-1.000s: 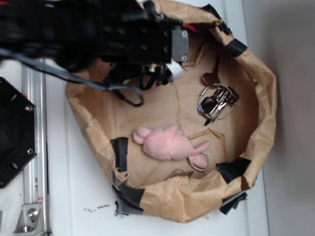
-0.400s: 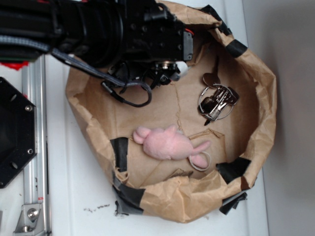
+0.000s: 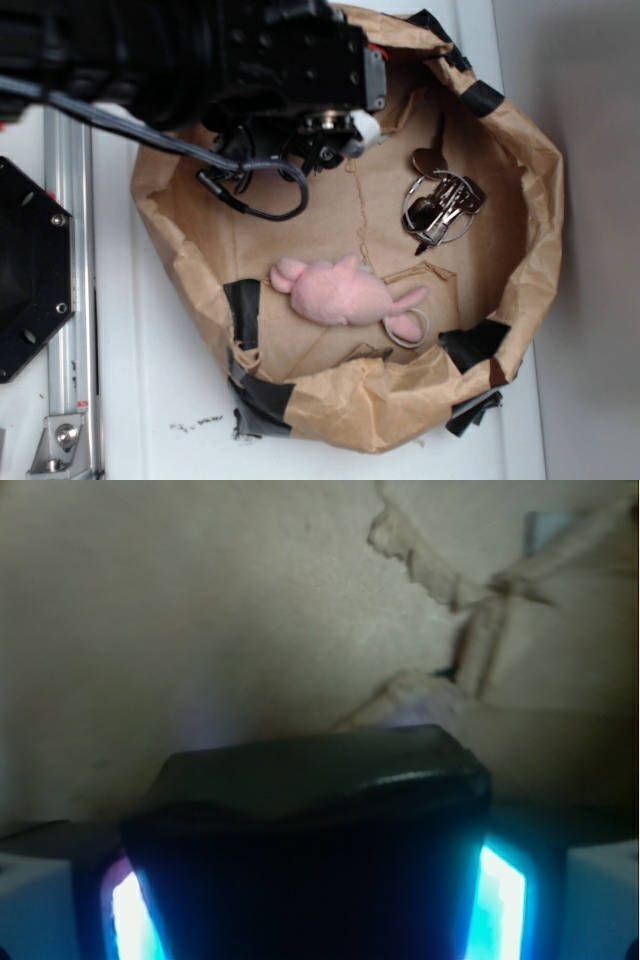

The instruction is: Grab the black box.

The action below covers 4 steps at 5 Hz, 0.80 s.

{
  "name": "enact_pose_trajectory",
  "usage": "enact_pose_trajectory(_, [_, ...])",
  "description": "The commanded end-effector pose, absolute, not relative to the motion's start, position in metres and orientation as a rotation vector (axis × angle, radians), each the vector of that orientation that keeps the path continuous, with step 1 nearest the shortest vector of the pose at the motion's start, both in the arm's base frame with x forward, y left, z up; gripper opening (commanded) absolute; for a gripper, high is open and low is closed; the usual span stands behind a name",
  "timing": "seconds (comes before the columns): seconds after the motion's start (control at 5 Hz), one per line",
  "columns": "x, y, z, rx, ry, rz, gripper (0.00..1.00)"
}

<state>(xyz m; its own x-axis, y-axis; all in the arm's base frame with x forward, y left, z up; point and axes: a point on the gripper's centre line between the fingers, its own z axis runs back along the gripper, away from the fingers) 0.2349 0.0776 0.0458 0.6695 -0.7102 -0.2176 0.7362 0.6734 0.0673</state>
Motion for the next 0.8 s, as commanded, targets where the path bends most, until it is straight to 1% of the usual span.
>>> enact_pose_trajectory(0.0, [0.271, 0.016, 0.129, 0.103, -0.029, -0.492, 0.0])
enact_pose_trajectory(0.2, [0.28, 0.005, 0.134, -0.059, -0.038, -0.281, 0.0])
enact_pose_trajectory(0.4, [0.277, -0.009, 0.142, -0.093, -0.1, -0.252, 0.0])
enact_pose_trajectory(0.6, [0.271, -0.006, 0.144, -0.042, -0.088, -0.241, 0.0])
